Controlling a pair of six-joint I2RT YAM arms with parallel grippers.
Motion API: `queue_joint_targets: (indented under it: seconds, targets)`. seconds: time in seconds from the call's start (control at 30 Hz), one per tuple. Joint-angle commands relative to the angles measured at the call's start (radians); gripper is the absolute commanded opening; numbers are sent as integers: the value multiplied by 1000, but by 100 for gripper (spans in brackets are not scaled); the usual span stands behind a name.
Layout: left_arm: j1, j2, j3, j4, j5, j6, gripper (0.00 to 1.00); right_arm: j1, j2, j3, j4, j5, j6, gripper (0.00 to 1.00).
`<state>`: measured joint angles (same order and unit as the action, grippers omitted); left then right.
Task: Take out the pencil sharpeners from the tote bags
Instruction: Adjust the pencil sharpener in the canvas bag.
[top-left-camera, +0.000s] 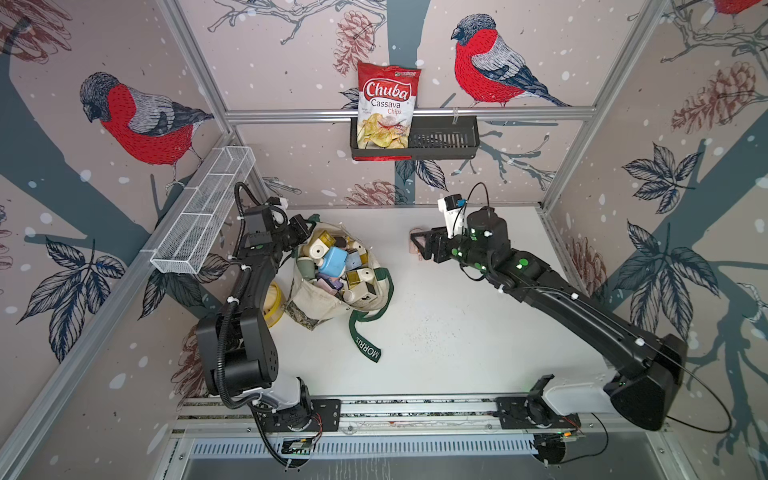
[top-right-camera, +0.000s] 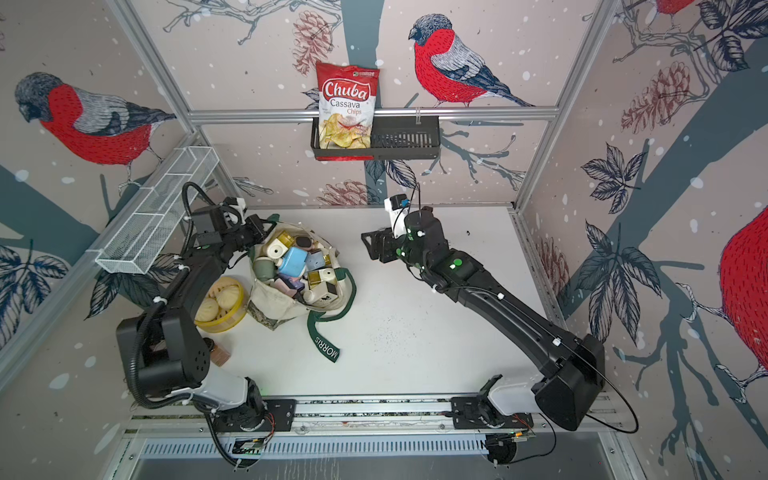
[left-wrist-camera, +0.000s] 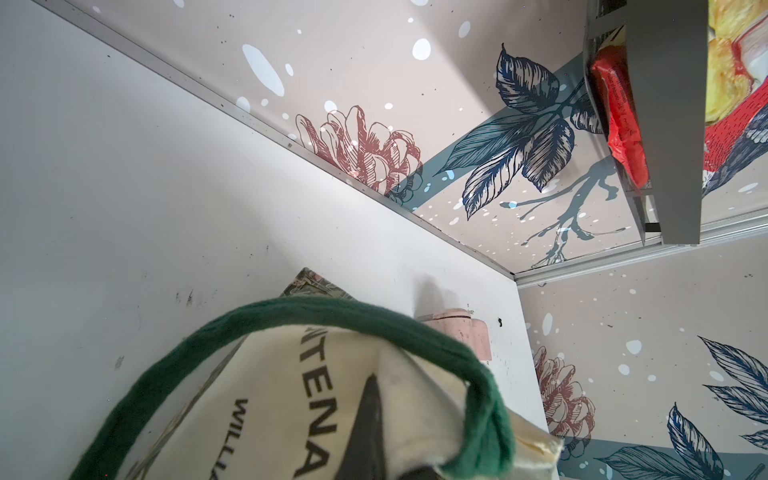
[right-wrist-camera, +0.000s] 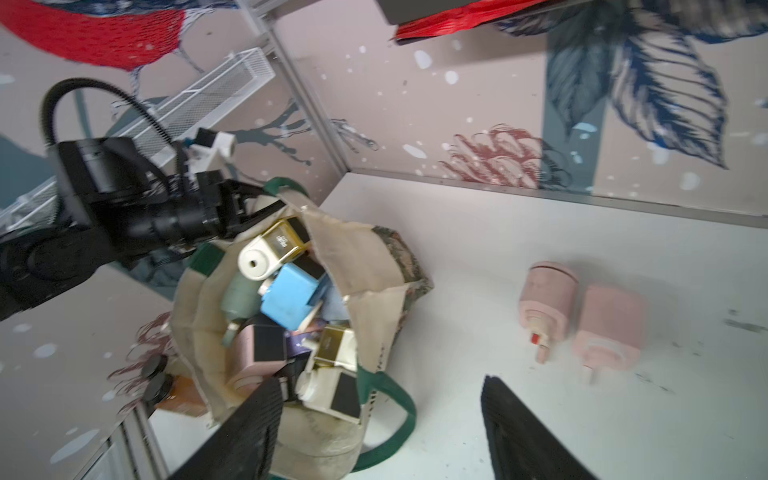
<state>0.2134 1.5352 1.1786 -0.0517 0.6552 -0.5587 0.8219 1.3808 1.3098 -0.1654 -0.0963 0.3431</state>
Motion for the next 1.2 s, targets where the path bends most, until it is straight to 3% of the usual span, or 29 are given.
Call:
queue_joint_targets:
  seconds: [0.0, 0.13, 0.27, 0.67, 1.17]
  targets:
    - [5, -18, 2, 136, 60, -10, 0, 62, 72, 53, 56, -48, -30, 79]
    - [4, -12, 0, 137, 57, -9, 0, 137, 220, 180, 18, -20, -100, 81]
    - [4, -12, 9, 118, 46, 8, 0, 143, 391, 333, -14, -91, -55, 82]
    - [4, -16, 4, 122, 48, 6, 0, 173, 868, 879, -310, -34, -51, 84]
    - [5, -1, 10, 111, 42, 14, 0, 157, 976, 963, -279, 38, 12, 85]
